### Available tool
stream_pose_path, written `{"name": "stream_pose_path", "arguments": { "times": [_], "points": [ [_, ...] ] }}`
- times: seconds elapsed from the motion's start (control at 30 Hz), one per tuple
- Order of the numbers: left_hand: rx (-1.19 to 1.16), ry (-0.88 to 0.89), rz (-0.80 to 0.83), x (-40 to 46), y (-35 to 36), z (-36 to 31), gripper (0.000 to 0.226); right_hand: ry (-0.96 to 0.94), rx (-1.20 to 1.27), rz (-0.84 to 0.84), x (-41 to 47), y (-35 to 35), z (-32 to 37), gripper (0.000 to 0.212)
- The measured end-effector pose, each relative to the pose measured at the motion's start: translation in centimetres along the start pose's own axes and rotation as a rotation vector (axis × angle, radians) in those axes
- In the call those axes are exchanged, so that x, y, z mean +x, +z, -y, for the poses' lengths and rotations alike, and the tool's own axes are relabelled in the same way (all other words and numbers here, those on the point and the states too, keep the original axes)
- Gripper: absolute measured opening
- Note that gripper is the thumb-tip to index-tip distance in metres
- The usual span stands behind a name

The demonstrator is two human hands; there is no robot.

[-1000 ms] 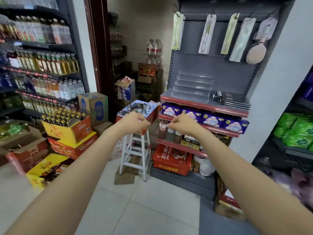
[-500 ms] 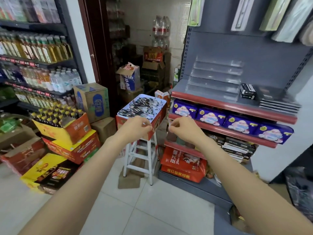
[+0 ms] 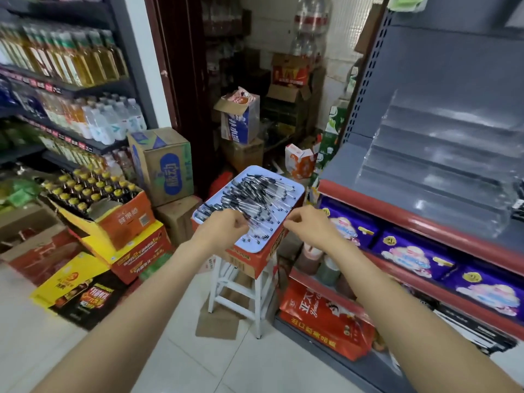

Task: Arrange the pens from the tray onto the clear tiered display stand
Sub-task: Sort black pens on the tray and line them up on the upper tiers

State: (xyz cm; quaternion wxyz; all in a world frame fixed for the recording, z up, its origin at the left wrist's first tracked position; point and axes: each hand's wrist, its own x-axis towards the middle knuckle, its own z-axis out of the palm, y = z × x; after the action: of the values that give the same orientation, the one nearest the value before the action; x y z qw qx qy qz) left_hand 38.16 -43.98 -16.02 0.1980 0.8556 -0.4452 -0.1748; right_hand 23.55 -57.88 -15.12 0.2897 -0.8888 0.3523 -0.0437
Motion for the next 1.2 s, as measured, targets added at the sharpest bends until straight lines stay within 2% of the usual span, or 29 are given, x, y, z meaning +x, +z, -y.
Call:
{"name": "stream_pose_path", "arguments": {
  "times": [0.17, 0.23, 0.3, 0.43, 0.53, 0.7, 0.8, 1.0, 1.2],
  "points": [
    [-0.021, 0.011, 0.075, 9.1, 0.7, 3.0, 0.015, -0.011, 0.013, 0.055, 9.5, 0.9, -0.6, 0.034],
    [-0.028, 0.032, 0.091, 13.1, 0.6, 4.1, 0.015, -0.005, 0.001, 0.067, 13.4, 1.2, -0.8, 0.031],
    [-0.013, 0.038, 0.110, 16.9, 0.0, 5.1, 0.016, 0.029, -0.009, 0.070, 17.2, 1.4, -1.2, 0.027],
    [0.018, 0.052, 0.121, 23.4, -0.7, 6.8, 0.016, 0.090, 0.007, 0.080, 23.7, 2.7, -2.2, 0.033],
    [0.039, 0.075, 0.193, 26.9, 0.0, 7.3, 0.016, 0.119, 0.006, 0.081, 27.2, 3.7, -2.9, 0.032],
    [0.032, 0.085, 0.254, 30.8, 1.9, 8.8, 0.061, 0.128, -0.051, 0.110, 32.2, 5.7, -4.4, 0.040],
    [0.033, 0.096, 0.301, 32.5, 3.7, 10.5, 0.075, 0.114, -0.089, 0.124, 34.0, 7.0, -5.3, 0.039],
    [0.145, 0.139, 0.343, 34.5, 5.2, 12.4, 0.072, 0.115, -0.208, 0.148, 36.1, 8.3, -6.1, 0.027],
    [0.149, 0.161, 0.327, 35.1, 5.6, 13.1, 0.068, 0.077, -0.265, 0.215, 37.3, 8.9, -6.2, 0.021]
  ]
}}
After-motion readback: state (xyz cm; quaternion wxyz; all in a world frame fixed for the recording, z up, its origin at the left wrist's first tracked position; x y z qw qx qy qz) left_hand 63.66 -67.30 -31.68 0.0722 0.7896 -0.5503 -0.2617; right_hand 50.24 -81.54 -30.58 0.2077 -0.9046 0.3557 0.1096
